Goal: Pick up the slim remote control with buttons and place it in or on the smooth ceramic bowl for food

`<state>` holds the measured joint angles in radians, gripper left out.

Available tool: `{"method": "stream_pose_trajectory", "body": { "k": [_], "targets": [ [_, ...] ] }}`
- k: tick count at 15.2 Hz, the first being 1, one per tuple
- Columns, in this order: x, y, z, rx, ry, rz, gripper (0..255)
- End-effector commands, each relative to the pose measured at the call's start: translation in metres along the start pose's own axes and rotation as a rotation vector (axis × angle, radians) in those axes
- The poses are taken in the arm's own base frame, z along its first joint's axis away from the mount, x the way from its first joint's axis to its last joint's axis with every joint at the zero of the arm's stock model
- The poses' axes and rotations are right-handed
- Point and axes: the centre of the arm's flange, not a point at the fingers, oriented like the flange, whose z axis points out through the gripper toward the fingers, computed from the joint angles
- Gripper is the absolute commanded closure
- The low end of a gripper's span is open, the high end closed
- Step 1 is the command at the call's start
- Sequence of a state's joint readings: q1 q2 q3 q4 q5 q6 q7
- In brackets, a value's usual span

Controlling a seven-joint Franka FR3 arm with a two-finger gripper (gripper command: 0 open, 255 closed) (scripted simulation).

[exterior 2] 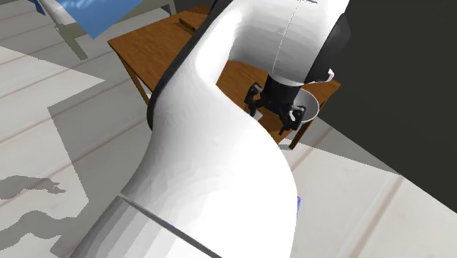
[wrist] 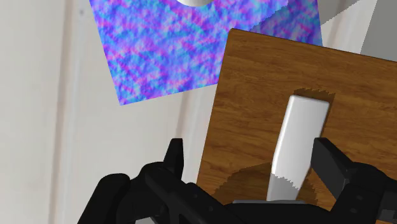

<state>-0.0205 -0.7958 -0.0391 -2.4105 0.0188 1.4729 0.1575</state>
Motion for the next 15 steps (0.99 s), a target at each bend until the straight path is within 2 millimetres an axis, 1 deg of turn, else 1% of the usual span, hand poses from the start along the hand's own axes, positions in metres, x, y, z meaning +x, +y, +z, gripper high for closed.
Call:
{"method": "stream_pose_trajectory", "body": {
  "k": [1,8,15],
  "targets": [
    [0.0,0.0,0.0,0.0,0.0,0.0,0],
    [0.034,-0.048,0.068,-0.005,0.051,0.079,0],
    [0.075,-0.093,0.134,-0.011,0.103,0.158,0]
  ]
}}
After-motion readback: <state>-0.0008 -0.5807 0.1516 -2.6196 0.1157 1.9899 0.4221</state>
